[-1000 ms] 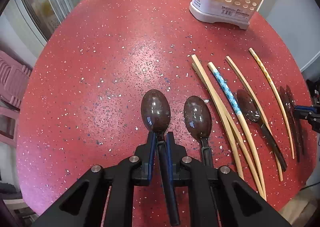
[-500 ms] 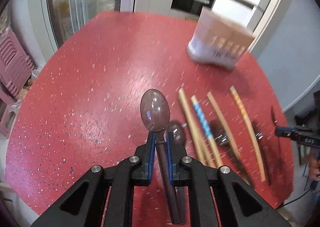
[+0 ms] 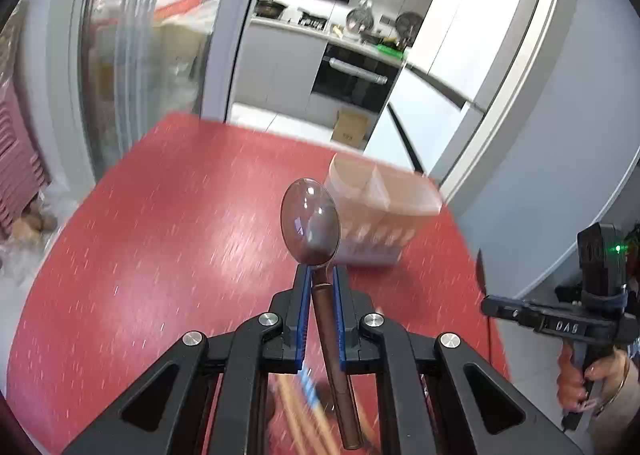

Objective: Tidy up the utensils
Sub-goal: 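Carry both held spoons to the beige holder and lower them in, handles first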

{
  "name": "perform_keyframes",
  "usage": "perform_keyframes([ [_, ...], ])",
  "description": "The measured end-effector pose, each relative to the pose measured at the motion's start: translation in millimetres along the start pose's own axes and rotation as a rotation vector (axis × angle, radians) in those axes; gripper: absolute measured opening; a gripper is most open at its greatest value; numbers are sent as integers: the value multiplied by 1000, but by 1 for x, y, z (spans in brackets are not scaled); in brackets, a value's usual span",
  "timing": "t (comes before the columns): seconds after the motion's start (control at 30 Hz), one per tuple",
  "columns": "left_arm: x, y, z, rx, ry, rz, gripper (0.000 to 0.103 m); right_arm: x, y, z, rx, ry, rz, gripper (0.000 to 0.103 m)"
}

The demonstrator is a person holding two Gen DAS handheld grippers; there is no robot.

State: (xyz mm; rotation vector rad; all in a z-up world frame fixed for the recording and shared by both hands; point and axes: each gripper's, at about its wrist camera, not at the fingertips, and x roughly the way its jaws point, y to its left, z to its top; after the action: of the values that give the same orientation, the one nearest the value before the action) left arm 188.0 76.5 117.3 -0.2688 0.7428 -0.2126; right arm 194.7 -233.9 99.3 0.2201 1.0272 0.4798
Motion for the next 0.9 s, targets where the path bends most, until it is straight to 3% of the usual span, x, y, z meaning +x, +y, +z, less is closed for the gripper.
perform_keyframes([
  [0.13,18,-18,45,20,-53,-21,38,-5,10,44,-25,-67,8,13],
  [0.23,34,-30,76,46,-111,6,38,-3,15,74,-42,-127,14,13],
  [0.47,76,-42,127,36,-217,22,38,9,18,138,-61,-268,-8,13],
  [0.6,101,-51,135,84,-267,70,38,27,24,163,-91,-336,-30,13],
  [0.7,119,-50,135,83,-281,63,38,45,24,172,-124,-369,-61,12],
  [0.9,149,-49,116,96,-296,77,38,80,21,165,-205,-411,-118,12],
])
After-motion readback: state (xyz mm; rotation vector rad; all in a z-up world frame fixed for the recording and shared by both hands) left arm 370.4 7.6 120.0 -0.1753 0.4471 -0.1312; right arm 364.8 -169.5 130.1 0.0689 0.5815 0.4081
